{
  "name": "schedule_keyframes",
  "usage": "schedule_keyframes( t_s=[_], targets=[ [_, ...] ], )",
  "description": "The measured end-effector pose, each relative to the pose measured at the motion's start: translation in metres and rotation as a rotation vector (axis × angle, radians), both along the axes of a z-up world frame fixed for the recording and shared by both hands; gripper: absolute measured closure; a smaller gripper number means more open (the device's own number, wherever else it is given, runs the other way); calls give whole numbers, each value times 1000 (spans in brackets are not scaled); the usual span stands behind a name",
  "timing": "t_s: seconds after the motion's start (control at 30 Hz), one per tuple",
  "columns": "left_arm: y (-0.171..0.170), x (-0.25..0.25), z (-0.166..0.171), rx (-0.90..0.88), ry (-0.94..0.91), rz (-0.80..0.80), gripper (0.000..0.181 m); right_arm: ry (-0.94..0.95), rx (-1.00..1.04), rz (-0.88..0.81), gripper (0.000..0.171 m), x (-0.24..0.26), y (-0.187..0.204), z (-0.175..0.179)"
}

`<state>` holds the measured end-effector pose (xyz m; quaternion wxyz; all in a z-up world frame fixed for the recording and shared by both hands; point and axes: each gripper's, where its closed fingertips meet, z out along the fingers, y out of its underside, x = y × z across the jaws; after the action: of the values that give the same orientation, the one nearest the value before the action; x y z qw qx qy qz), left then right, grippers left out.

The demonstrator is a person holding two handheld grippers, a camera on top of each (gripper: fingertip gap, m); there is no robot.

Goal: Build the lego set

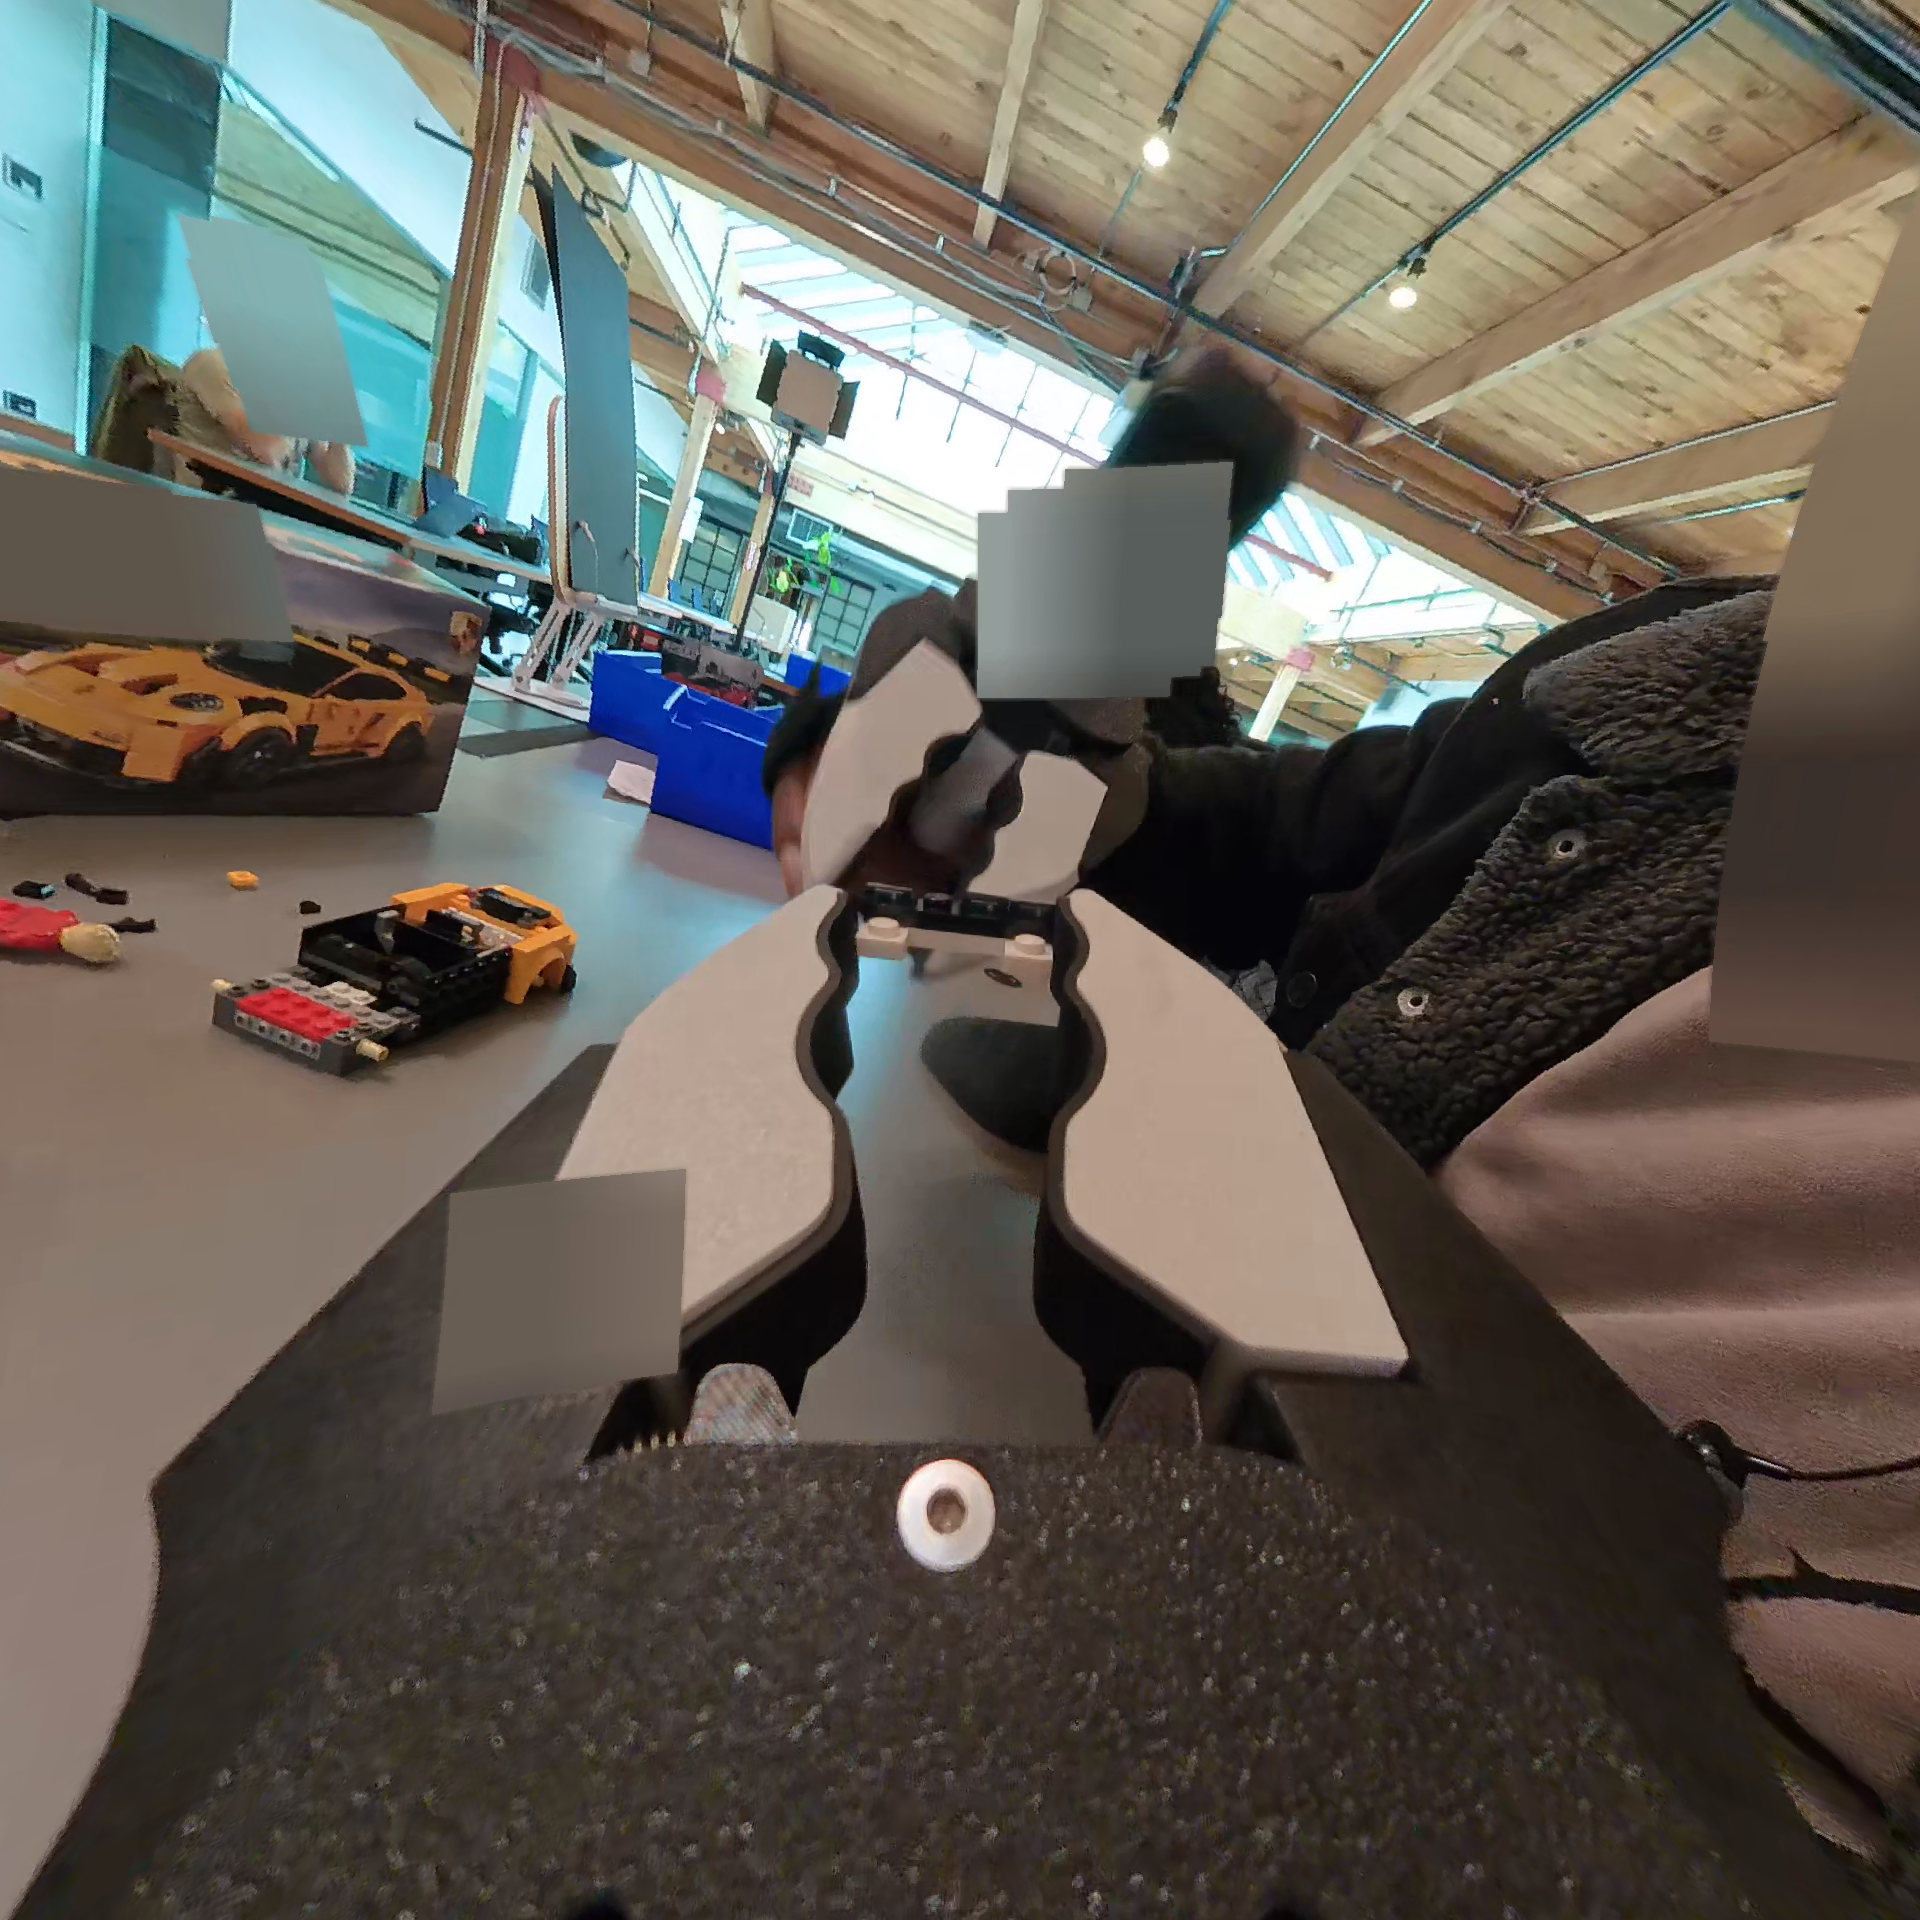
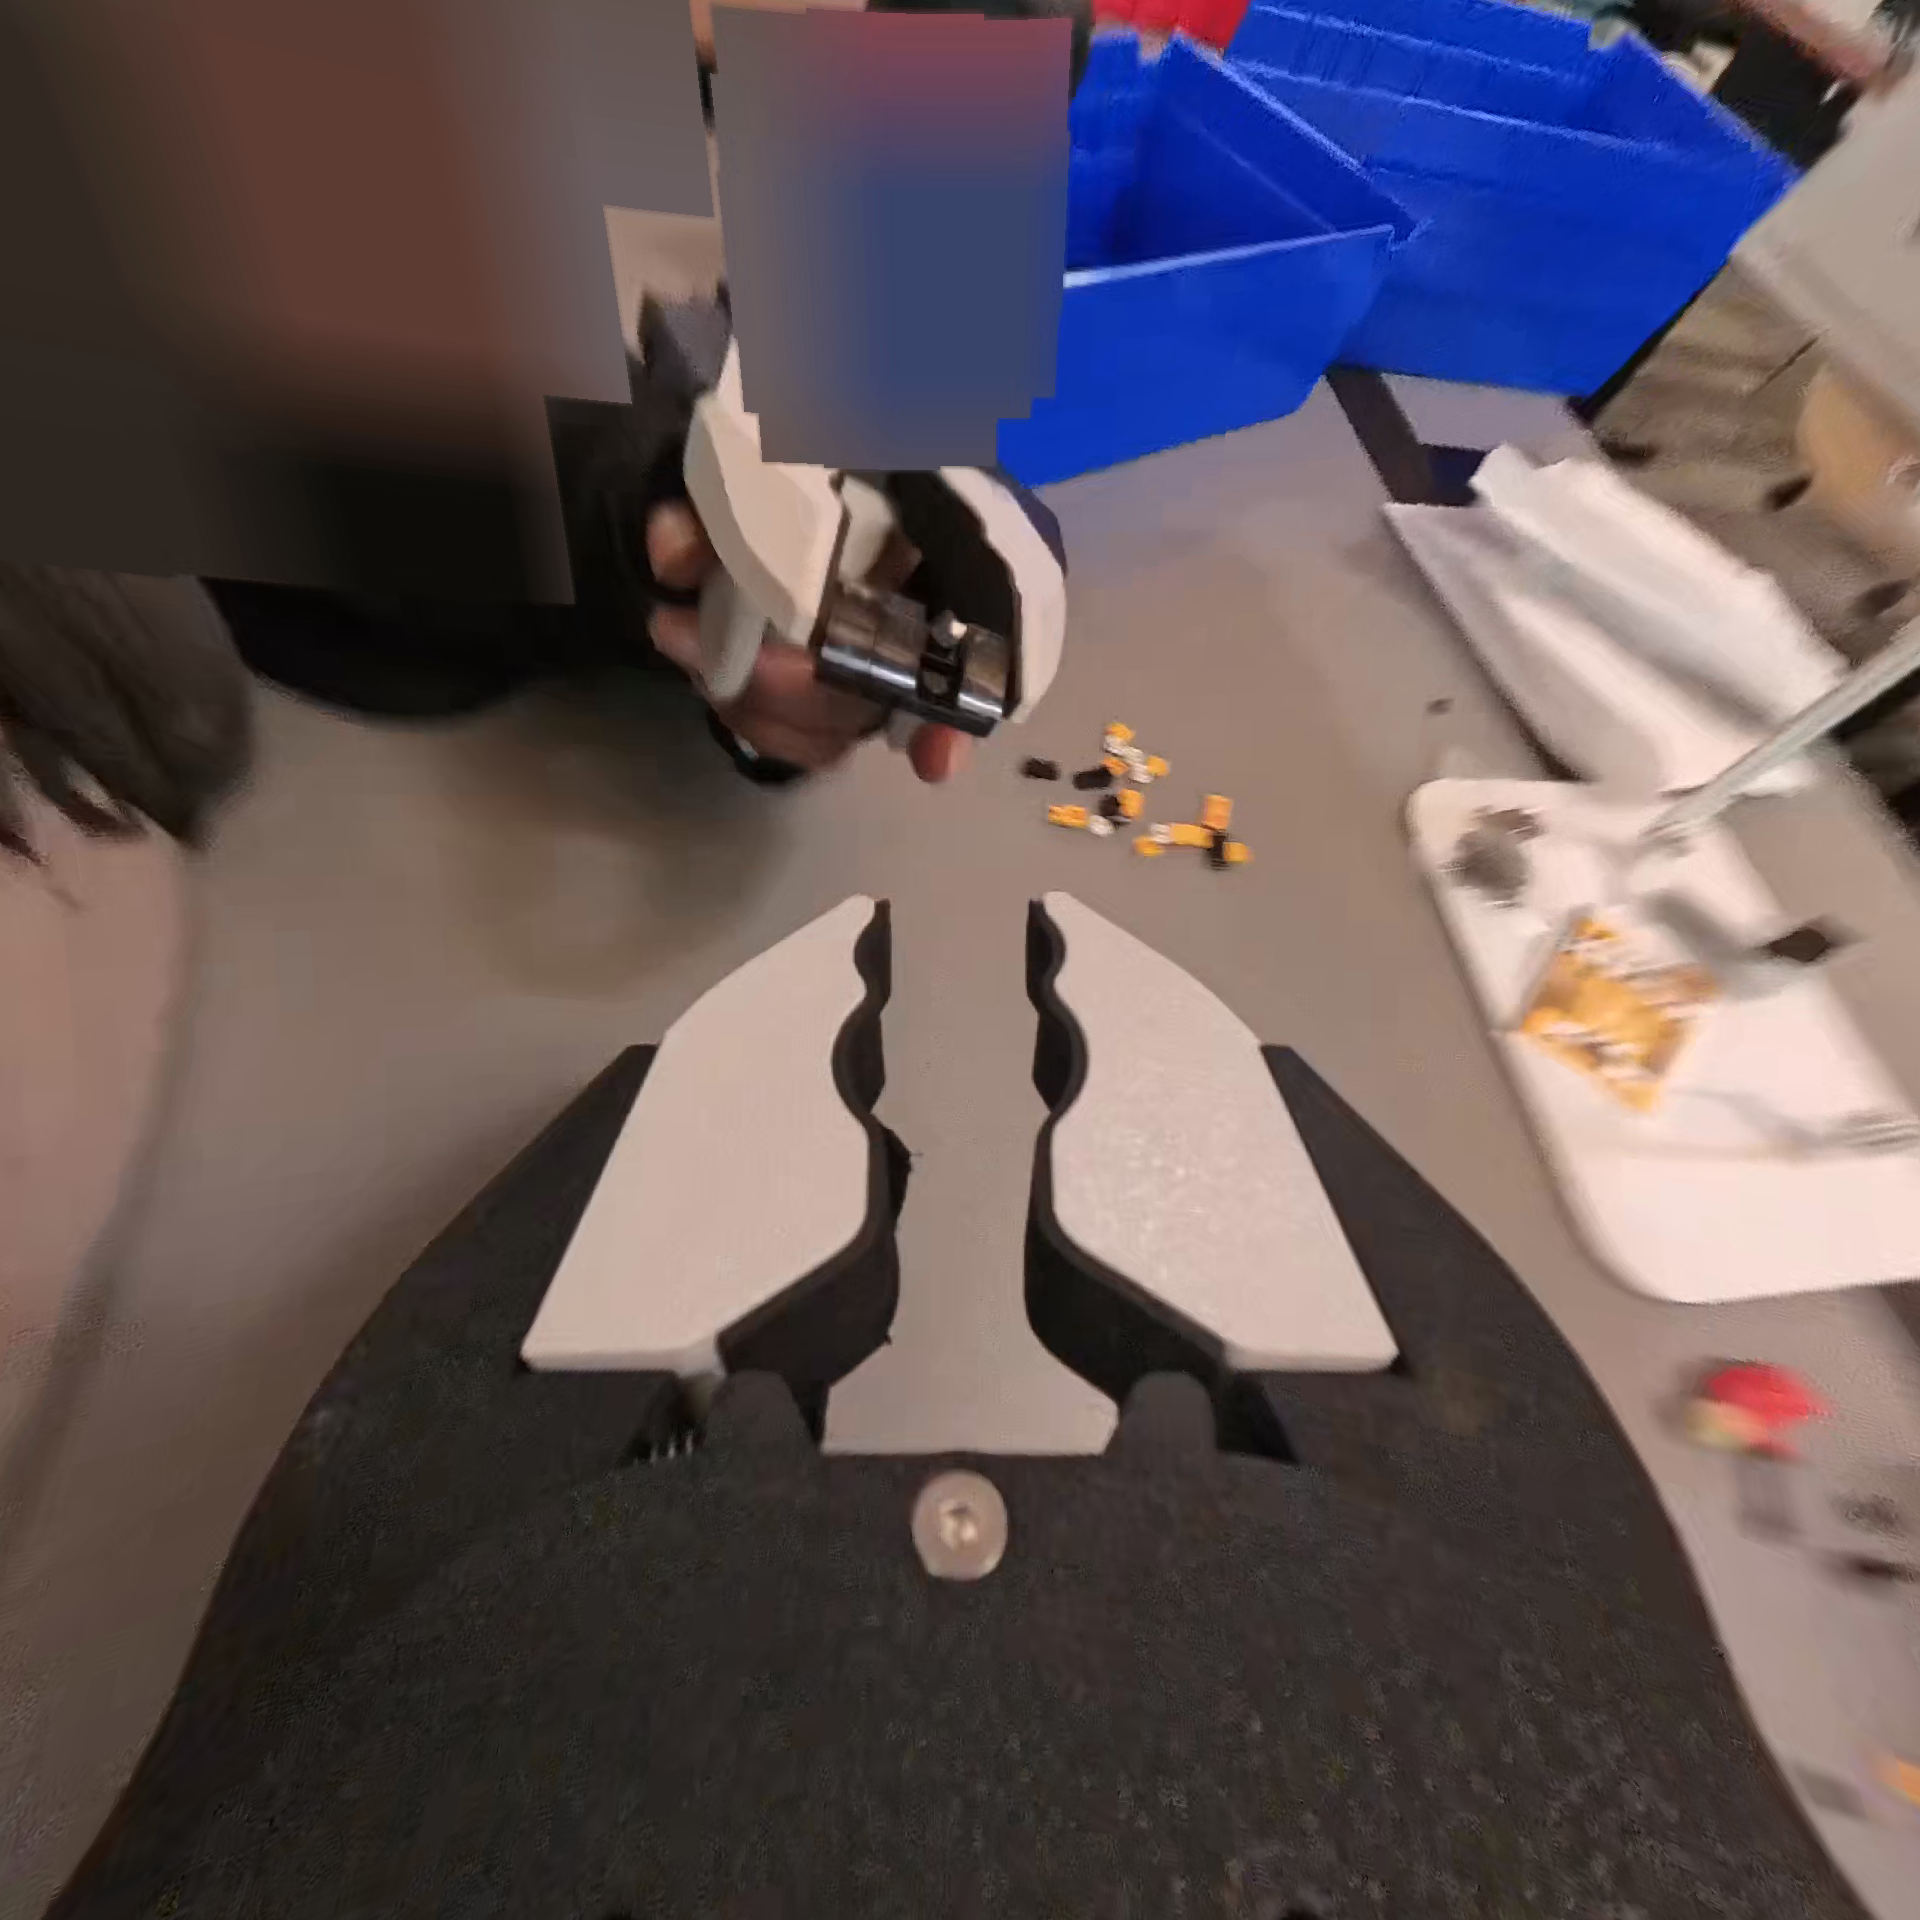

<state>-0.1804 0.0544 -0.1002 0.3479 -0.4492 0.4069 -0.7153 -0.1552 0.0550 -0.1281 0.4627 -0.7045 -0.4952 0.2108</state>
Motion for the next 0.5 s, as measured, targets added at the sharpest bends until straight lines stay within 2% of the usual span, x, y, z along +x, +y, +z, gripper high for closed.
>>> schedule_keyframes(
  t_s=[0.03,0.13,0.2,0.3,0.5],
  targets=[
    [0,-1,1,3,-13,4,146,111,-84,-18,146,-6,-2,0],
    [-1,-1,4,26,-41,14,146,507,-432,15,144,-23,-12,13],
    [-4,0,3,56,-39,22,146,687,-617,40,146,-28,-11,20],
    [-7,3,-1,123,-19,44,146,745,-689,76,149,-33,-12,25],
    [-5,6,-7,265,45,130,146,659,-614,72,152,-31,-9,28]
  ],
)
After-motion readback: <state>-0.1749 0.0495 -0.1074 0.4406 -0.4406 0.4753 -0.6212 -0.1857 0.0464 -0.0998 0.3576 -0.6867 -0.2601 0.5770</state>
